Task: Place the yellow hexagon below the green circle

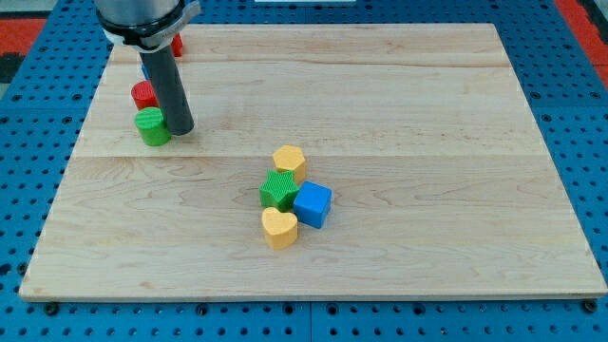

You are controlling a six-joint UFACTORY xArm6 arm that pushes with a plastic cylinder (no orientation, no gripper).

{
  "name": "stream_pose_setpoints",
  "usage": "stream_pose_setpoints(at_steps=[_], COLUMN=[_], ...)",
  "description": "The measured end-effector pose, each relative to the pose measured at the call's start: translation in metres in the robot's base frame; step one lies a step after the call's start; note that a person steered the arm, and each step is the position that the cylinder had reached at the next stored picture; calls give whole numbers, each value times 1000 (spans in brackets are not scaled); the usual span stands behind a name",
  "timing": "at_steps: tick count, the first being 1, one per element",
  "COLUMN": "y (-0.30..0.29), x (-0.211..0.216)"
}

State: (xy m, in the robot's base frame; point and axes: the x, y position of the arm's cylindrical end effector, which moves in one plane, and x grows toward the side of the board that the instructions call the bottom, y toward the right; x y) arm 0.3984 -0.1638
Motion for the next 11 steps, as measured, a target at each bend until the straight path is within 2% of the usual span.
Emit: stream_pose_setpoints(at_steps=[1,2,3,4,5,6,7,8,9,11], y=[-1,66,159,193,160,134,127,153,159,52], x=[-1,-1,5,56,69,41,32,39,64,60])
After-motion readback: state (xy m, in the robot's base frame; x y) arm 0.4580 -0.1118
